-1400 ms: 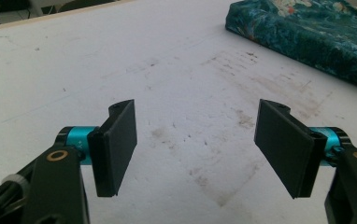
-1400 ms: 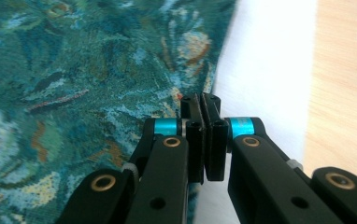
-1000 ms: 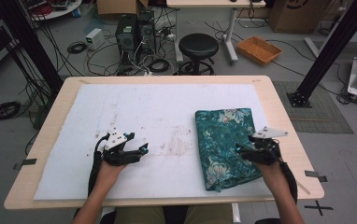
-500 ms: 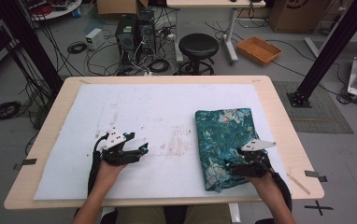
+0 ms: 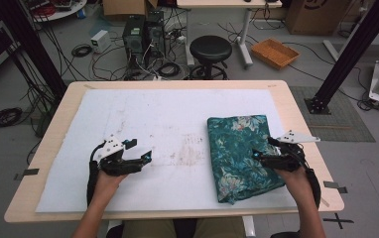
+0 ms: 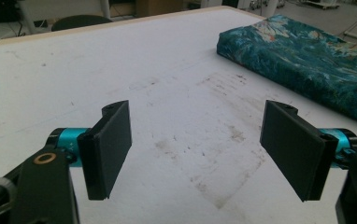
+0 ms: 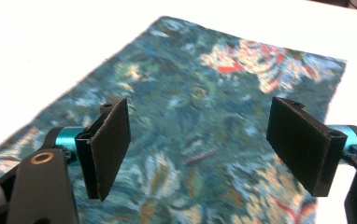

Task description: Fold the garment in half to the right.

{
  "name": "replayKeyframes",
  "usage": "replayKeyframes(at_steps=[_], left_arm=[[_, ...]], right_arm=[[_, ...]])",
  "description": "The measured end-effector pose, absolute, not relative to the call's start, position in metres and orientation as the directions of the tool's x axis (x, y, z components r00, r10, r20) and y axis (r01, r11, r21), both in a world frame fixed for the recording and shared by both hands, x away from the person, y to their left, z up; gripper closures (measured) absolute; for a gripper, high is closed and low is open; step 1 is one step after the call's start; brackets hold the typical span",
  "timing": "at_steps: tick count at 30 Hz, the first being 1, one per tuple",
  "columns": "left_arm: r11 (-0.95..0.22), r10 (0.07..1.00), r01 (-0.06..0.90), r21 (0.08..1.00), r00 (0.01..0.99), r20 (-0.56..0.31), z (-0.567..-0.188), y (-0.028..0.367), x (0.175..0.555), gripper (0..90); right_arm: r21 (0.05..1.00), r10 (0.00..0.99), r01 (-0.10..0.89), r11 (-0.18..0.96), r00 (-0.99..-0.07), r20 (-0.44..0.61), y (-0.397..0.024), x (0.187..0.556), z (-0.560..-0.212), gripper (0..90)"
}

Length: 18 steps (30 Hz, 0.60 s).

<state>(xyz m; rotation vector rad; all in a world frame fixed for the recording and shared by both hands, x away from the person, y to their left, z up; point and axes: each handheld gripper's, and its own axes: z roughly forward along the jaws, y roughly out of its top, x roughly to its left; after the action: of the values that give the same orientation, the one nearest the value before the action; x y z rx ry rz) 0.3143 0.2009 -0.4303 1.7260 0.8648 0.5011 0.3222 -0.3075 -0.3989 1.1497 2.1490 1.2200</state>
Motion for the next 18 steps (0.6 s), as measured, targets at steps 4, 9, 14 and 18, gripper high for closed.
replayKeyframes(at_steps=[4,9,14,18], left_arm=[[-0.141,0.758,0.296,0.945,0.647,-0.09,-0.43,0.202,0.312,25.1],[-0.142,0.757,0.288,0.947,0.648,-0.084,-0.429,0.206,0.309,25.1],[-0.139,0.758,0.286,0.948,0.646,-0.084,-0.43,0.209,0.307,25.1],[-0.134,0.757,0.285,0.949,0.648,-0.088,-0.43,0.21,0.306,25.1]], right_arm=[[0.845,0.801,0.447,0.295,-0.598,0.036,-0.3,0.32,-0.398,21.6],[0.846,0.807,0.439,0.302,-0.59,0.018,-0.299,0.316,-0.401,21.6],[0.856,0.815,0.417,0.306,-0.579,-0.01,-0.302,0.31,-0.402,21.6],[0.861,0.82,0.41,0.3,-0.572,-0.013,-0.307,0.308,-0.403,21.6]])
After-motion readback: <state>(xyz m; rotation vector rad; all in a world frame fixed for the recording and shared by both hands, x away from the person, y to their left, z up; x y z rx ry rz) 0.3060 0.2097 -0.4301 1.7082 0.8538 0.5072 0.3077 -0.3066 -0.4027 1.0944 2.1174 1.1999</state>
